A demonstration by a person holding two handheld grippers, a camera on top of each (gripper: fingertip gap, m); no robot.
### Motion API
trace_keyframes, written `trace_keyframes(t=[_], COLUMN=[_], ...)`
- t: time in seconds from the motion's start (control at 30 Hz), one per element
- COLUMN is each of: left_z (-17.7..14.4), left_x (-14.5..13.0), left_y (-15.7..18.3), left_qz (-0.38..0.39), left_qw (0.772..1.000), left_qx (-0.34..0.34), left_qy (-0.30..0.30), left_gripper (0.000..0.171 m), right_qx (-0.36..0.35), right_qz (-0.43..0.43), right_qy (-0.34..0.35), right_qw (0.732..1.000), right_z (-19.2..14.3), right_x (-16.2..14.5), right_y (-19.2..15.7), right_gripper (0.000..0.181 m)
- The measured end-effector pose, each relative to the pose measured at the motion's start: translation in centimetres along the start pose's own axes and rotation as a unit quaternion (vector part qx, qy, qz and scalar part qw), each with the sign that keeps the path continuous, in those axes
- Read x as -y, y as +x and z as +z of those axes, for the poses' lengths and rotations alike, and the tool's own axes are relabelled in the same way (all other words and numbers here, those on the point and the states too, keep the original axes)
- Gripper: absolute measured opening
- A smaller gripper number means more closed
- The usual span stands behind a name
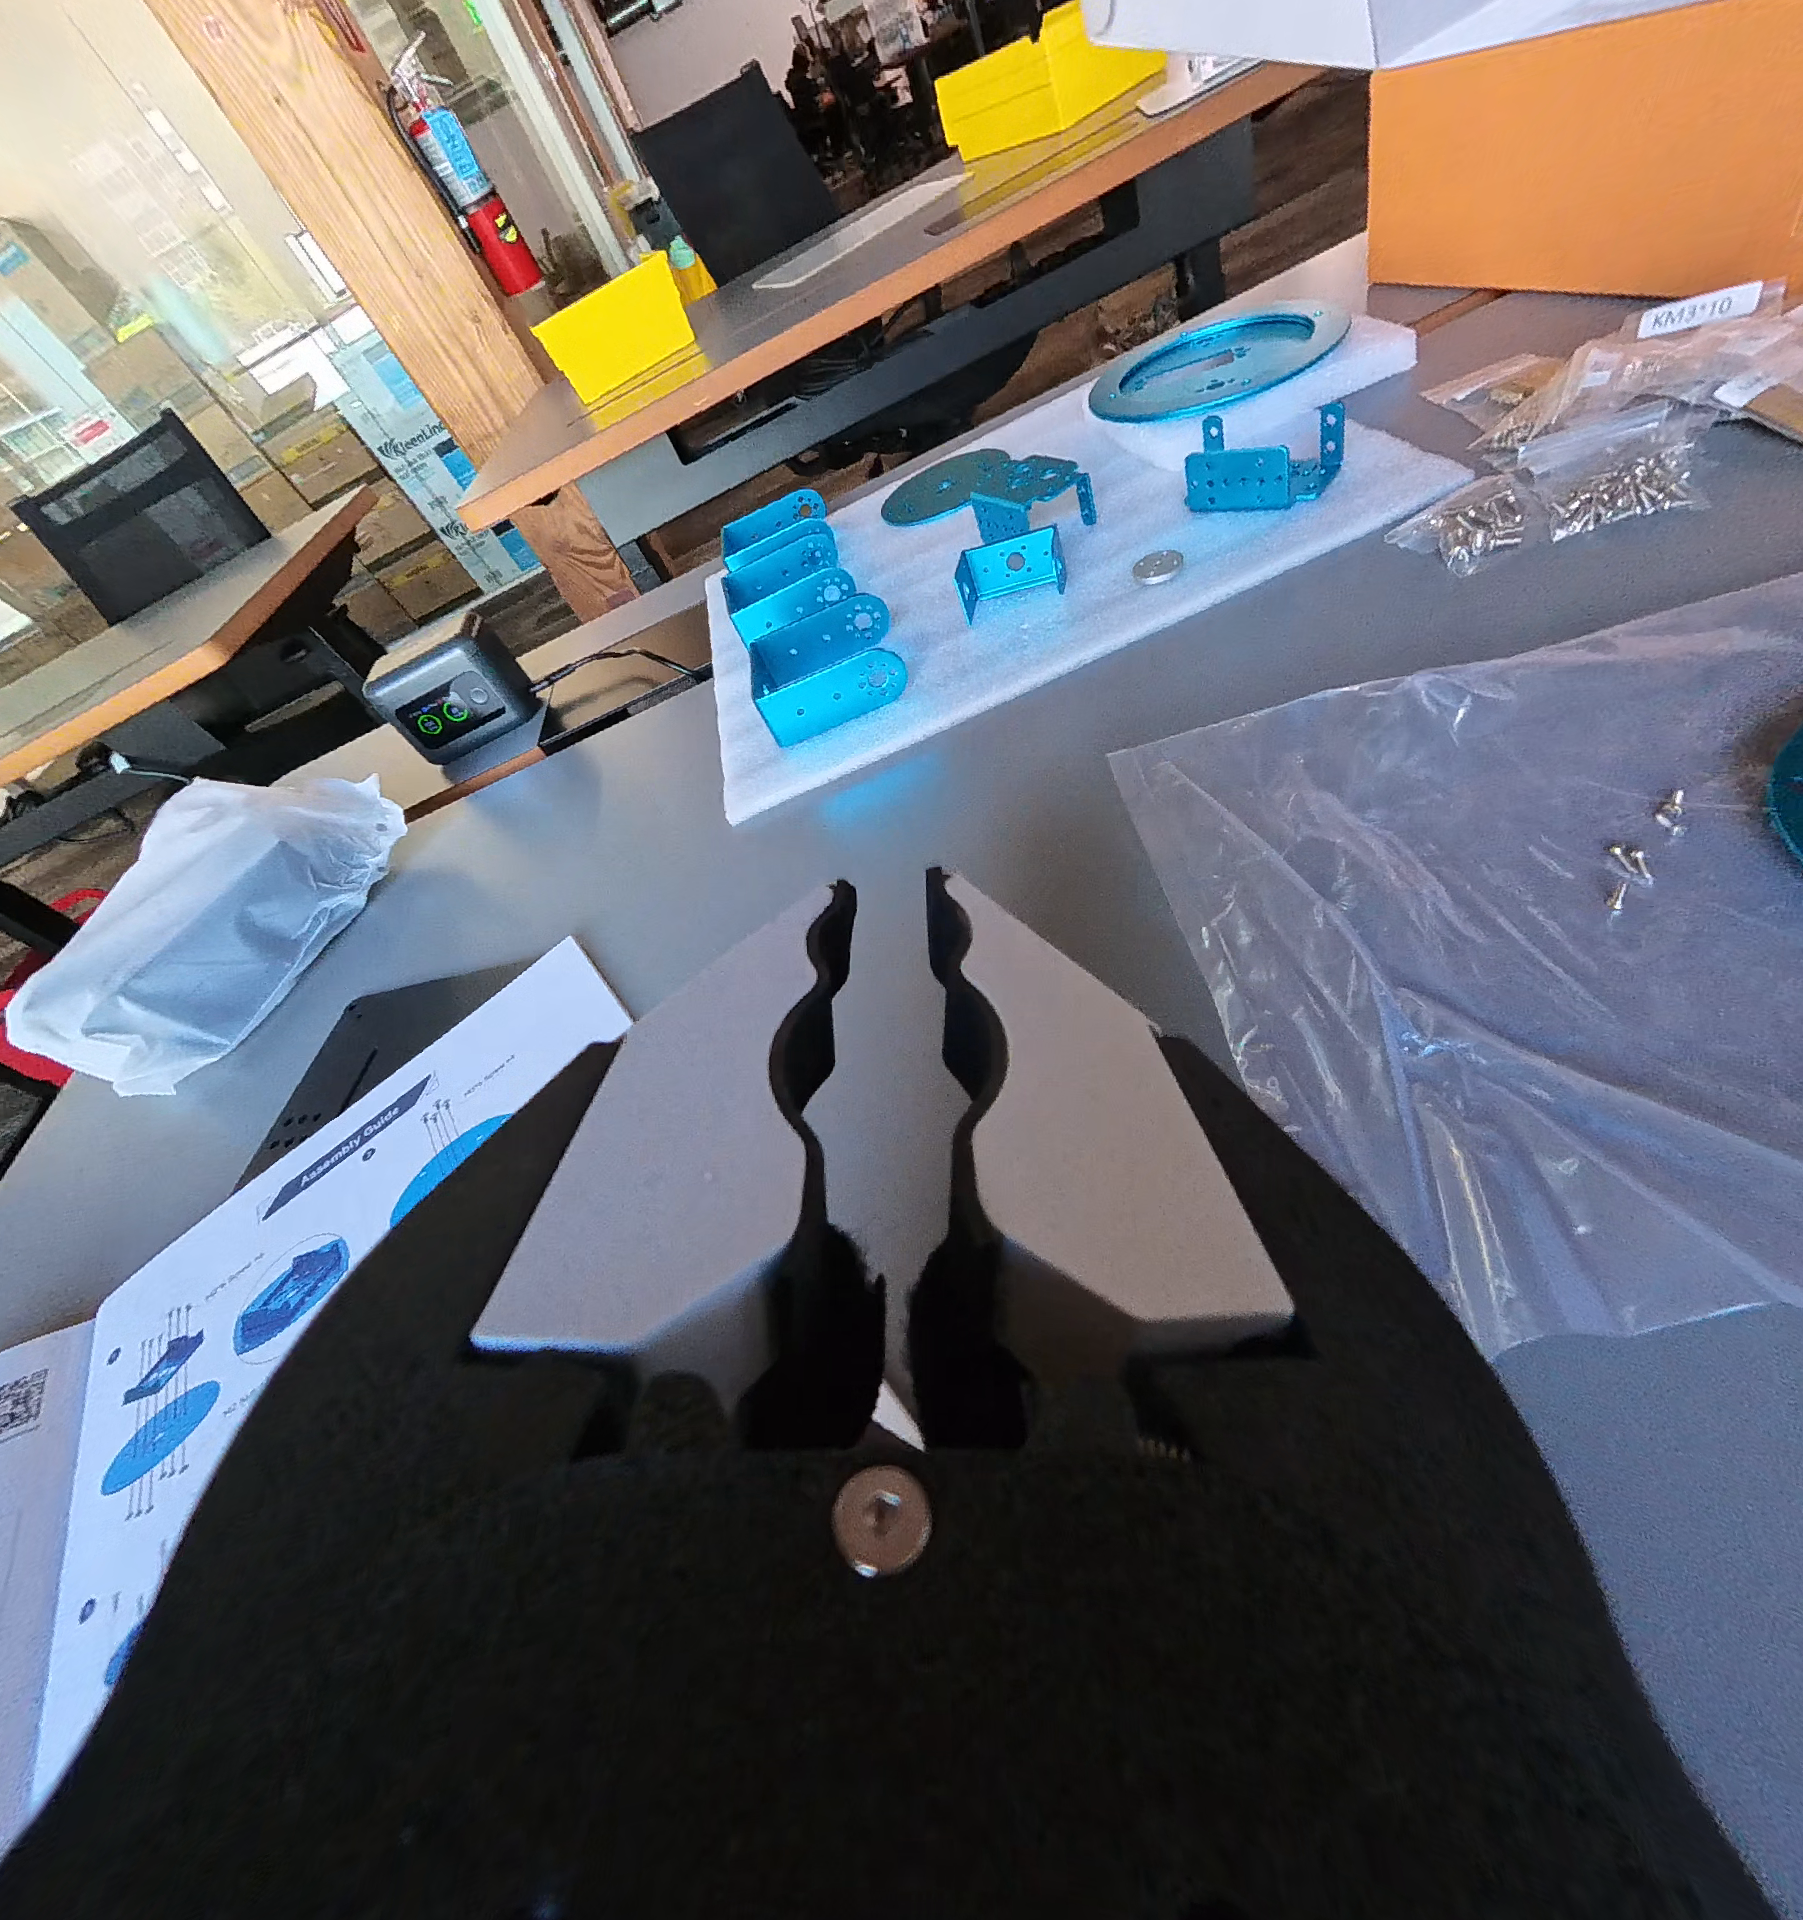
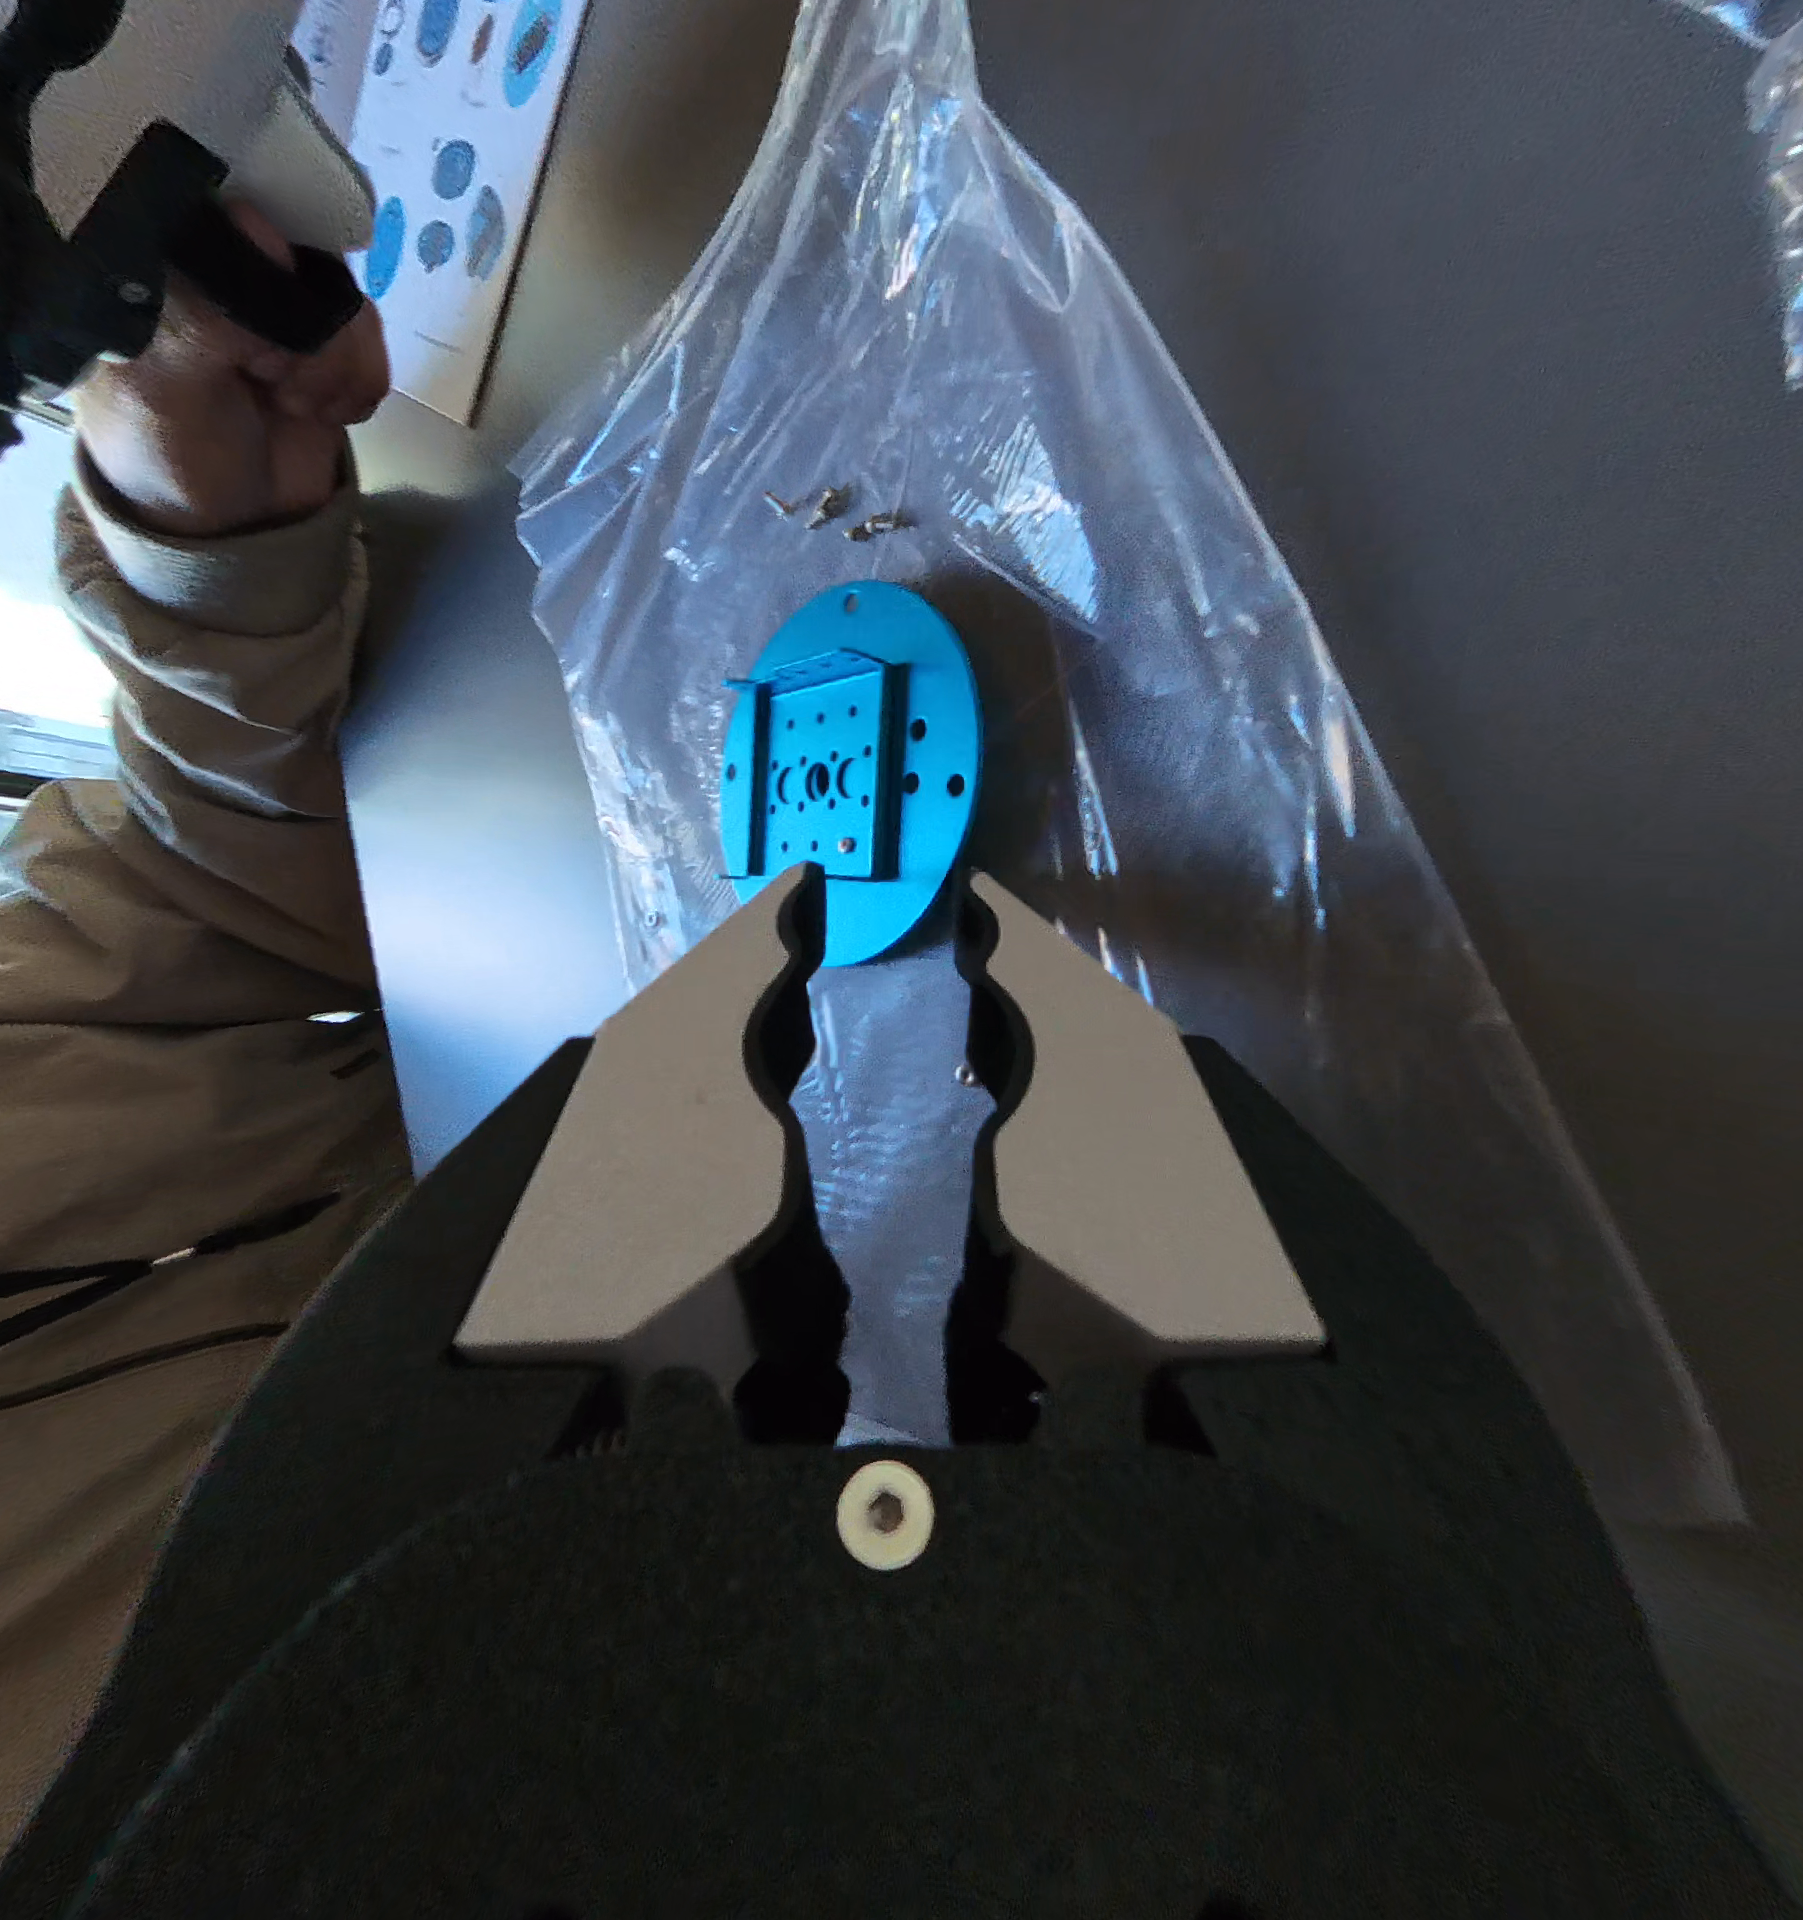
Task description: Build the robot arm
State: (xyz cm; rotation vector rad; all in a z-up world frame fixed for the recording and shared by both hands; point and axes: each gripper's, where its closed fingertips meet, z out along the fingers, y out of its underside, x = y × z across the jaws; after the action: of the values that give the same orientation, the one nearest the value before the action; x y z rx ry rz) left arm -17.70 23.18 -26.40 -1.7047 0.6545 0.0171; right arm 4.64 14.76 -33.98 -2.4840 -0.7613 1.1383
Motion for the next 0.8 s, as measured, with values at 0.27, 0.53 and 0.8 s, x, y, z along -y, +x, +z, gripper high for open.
trace_keyframes(t=[0.27,0.53,0.8], left_z=[-2.1,-3.7,-0.8], left_x=[2.1,4.0,4.8], left_y=[5.3,12.5,15.6], left_qz=[0.039,0.078,-0.083], left_qw=[0.984,0.898,0.834], left_qx=[-0.165,-0.431,-0.546], left_qy=[0.058,0.037,-0.005], left_gripper=[0.013,0.019,0.030], right_qx=[0.066,0.166,0.216], right_qz=[-0.008,0.023,0.027], right_qy=[0.017,0.065,0.088], right_qw=[0.998,0.984,0.972], right_z=[-1.0,-2.0,-2.5], right_x=[0.5,2.0,2.8], right_y=[-1.9,-3.7,-4.7], right_gripper=[0.000,0.000,0.000])
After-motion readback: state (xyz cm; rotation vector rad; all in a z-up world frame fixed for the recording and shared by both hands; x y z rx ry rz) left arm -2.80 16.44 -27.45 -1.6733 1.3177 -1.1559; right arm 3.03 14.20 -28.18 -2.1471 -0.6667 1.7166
